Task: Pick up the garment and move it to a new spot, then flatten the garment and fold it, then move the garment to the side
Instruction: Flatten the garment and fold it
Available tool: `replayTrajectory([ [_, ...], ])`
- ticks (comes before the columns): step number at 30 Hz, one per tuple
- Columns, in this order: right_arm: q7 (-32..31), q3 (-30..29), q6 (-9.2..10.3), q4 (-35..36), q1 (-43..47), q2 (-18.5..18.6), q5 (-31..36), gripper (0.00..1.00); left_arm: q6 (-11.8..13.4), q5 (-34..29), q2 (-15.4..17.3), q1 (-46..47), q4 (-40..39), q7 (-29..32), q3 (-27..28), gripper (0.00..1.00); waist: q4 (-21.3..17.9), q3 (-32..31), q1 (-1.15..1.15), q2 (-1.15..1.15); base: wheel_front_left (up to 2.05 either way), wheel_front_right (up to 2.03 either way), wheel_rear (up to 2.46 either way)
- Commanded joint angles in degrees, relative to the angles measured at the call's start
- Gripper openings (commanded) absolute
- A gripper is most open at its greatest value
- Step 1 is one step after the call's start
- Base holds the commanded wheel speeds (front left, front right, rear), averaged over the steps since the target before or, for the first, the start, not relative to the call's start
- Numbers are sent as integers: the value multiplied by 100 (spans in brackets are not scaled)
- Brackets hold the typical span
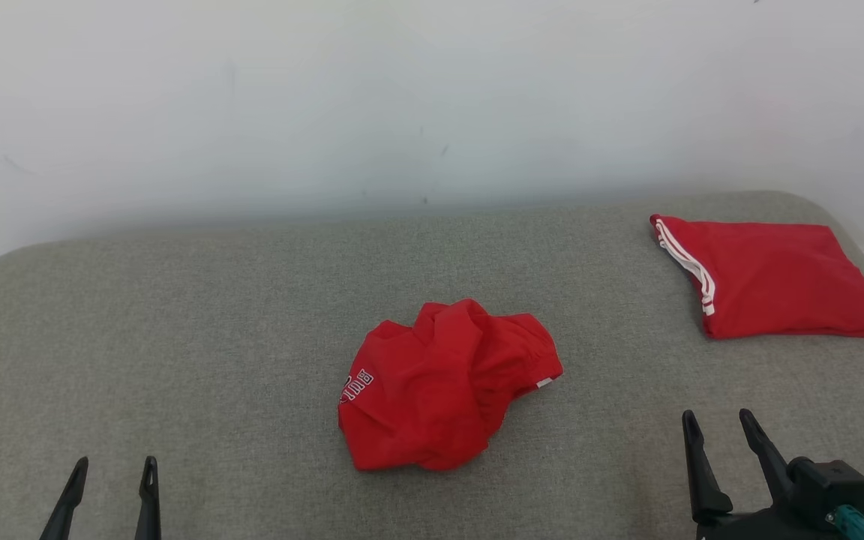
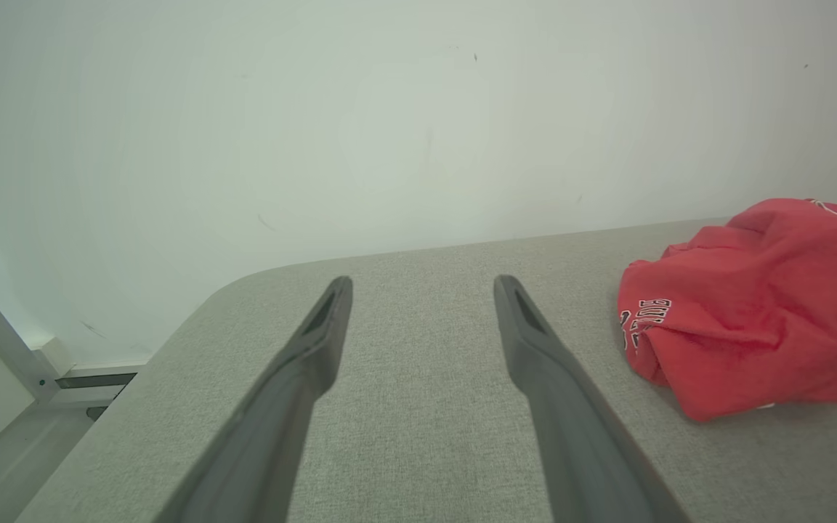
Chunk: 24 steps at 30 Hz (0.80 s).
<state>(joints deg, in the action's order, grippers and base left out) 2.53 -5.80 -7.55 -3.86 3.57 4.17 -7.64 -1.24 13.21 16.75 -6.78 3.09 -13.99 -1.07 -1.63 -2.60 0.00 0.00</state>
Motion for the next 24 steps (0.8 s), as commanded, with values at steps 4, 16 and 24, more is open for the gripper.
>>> replayTrajectory([
  [4,-42,89,12,50,85,58,-45,100,64,37,29,-61,-36,21,12,100,15,-14,0,0,0,0,0],
  [16,-66,275,12,142,136,190,-151,100,140,89,50,-101,-43,39,19,100,28,-39,0,0,0,0,0],
  [24,-74,296,12,198,140,183,-144,100,177,104,83,-129,-59,81,-9,100,18,-53,0,0,0,0,0],
])
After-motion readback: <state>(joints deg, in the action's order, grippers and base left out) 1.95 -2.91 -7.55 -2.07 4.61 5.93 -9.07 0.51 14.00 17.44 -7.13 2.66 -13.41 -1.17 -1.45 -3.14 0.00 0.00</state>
